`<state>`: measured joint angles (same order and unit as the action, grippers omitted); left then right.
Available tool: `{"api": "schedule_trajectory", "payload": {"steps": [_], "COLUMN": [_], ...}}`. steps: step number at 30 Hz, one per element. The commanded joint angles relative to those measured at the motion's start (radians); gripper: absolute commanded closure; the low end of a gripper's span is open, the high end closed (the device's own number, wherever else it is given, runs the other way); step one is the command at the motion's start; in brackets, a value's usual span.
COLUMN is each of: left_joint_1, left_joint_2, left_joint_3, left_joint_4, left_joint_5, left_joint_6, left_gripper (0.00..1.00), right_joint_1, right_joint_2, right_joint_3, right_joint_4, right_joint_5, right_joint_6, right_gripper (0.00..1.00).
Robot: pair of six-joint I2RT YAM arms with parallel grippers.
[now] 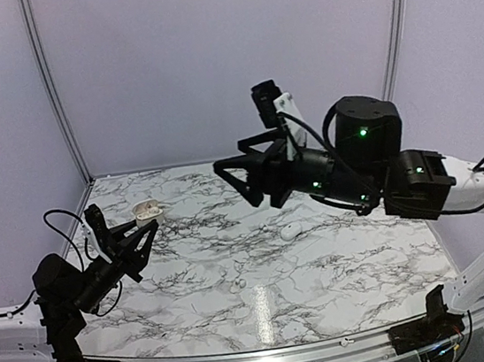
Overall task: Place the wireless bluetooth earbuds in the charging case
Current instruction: Pick up the left earbud from the corner of the board.
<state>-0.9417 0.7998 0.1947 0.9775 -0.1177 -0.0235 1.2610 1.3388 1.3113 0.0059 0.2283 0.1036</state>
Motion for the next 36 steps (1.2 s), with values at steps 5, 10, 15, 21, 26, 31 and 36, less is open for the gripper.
{"api": "schedule_trajectory", "payload": {"steps": [5, 10, 15, 21, 26, 31, 36], "left_joint_1": [0.012, 0.013, 0.014, 0.014, 0.014, 0.015, 0.015], "left_joint_2": [0.057, 0.094, 0.095, 0.097, 0.098, 0.101, 0.088], "left_joint_3": [0.056, 0.070, 0.072, 0.073, 0.081, 0.087, 0.080], "left_joint_4": [-0.038, -0.037, -0.037, -0.039, -0.039, -0.037, -0.038], "left_joint_5": [0.013, 0.044, 0.053, 0.054, 0.060, 0.064, 0.060], "left_joint_6": [-0.036, -0.053, -0.057, -0.049, -0.037, -0.032, -0.033], "left_gripper": [1.00, 1.00, 1.00, 1.00, 1.00, 1.00, 1.00], "right_joint_1": [-0.032, 0.001, 0.074, 0.172, 0.187, 0.185, 0.185], "right_joint_2": [-0.175, -0.157, -0.087, -0.024, -0.146, -0.171, -0.108], "right_joint_3": [-0.217, -0.294, -0.328, -0.379, -0.535, -0.629, -0.632], "right_joint_4": [-0.608, -0.802, -0.932, -1.041, -0.944, -0.843, -0.813], "right_joint_5": [0.025, -0.062, -0.111, -0.139, -0.160, -0.169, -0.179], "right_joint_6": [0.412, 0.571, 0.691, 0.880, 1.019, 1.058, 1.039], "right_gripper": [0.34, 0.39, 0.44, 0.48, 0.51, 0.51, 0.51]}}
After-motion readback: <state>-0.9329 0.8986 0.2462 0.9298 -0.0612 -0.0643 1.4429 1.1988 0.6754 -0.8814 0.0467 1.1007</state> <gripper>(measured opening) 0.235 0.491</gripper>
